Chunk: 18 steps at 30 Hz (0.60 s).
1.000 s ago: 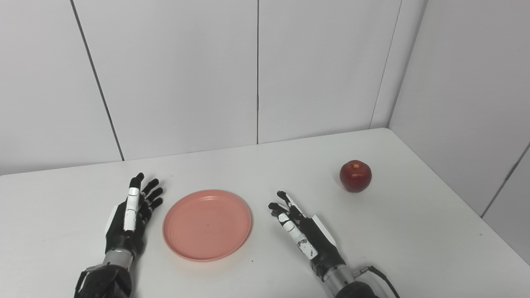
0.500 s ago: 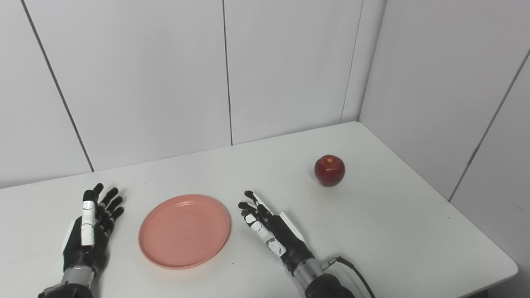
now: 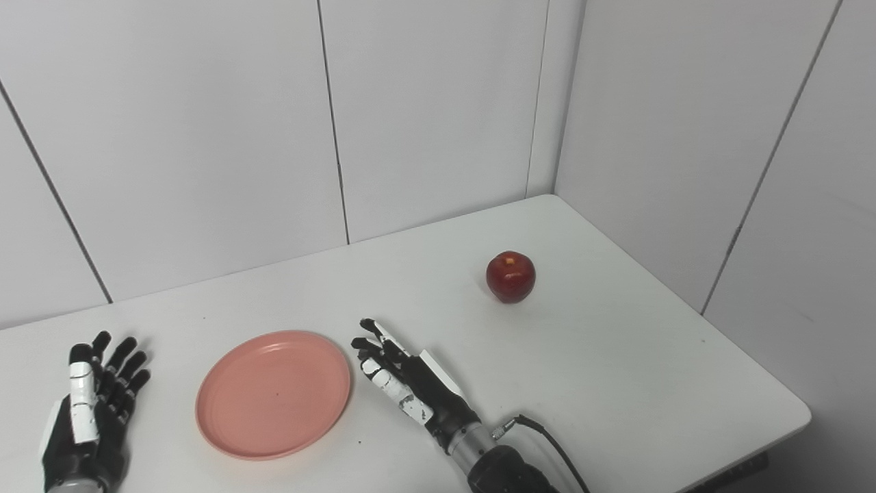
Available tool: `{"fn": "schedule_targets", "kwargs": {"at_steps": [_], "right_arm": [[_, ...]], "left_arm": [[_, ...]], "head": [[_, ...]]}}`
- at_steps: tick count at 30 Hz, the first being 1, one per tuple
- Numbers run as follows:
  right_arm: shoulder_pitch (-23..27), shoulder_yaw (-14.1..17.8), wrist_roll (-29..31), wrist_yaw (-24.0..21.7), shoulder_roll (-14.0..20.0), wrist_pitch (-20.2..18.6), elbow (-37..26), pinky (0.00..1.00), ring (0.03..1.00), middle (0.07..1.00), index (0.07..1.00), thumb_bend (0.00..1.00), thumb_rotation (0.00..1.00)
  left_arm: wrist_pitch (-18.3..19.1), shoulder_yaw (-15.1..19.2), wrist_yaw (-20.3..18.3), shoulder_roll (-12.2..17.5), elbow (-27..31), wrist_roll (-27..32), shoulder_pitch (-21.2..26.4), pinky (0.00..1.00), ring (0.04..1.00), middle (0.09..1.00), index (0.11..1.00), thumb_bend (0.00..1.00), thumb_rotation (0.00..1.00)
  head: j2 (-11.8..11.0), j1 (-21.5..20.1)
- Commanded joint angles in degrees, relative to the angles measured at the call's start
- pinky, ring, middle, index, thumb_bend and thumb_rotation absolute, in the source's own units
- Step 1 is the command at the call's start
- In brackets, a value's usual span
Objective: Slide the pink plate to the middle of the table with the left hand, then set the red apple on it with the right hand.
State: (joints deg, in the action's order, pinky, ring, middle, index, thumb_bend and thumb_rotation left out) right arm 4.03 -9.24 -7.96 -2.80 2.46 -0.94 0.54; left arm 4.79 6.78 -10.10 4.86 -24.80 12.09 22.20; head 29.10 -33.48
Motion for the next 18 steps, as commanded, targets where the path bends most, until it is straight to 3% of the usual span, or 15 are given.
{"fn": "schedule_targets", "kwargs": {"at_steps": [1,9,18], "right_arm": [[0.3,-0.9,-0.3,-0.3,-0.9,2.0,2.1,0.91,0.885,0.892,0.972,0.87,1.0],[0.5,-0.7,0.3,-0.3,-1.2,3.6,3.3,0.89,0.879,0.89,0.968,0.85,0.97],[0.3,-0.1,0.6,-0.4,-0.6,4.6,3.9,0.9,0.883,0.893,0.971,0.85,0.97]], "left_arm": [[6.8,0.0,0.7,-0.8,-1.6,0.9,-2.4,0.94,0.937,0.943,1.0,0.66,0.99],[10.4,-0.5,1.8,-1.2,1.7,1.0,-3.1,0.92,0.919,0.923,1.0,0.7,0.97],[13.2,-1.2,1.9,-1.9,5.9,0.9,-4.2,0.91,0.91,0.92,1.0,0.67,0.99]], "head": [[0.0,0.1],[-0.7,-0.6],[-1.2,0.0]]}}
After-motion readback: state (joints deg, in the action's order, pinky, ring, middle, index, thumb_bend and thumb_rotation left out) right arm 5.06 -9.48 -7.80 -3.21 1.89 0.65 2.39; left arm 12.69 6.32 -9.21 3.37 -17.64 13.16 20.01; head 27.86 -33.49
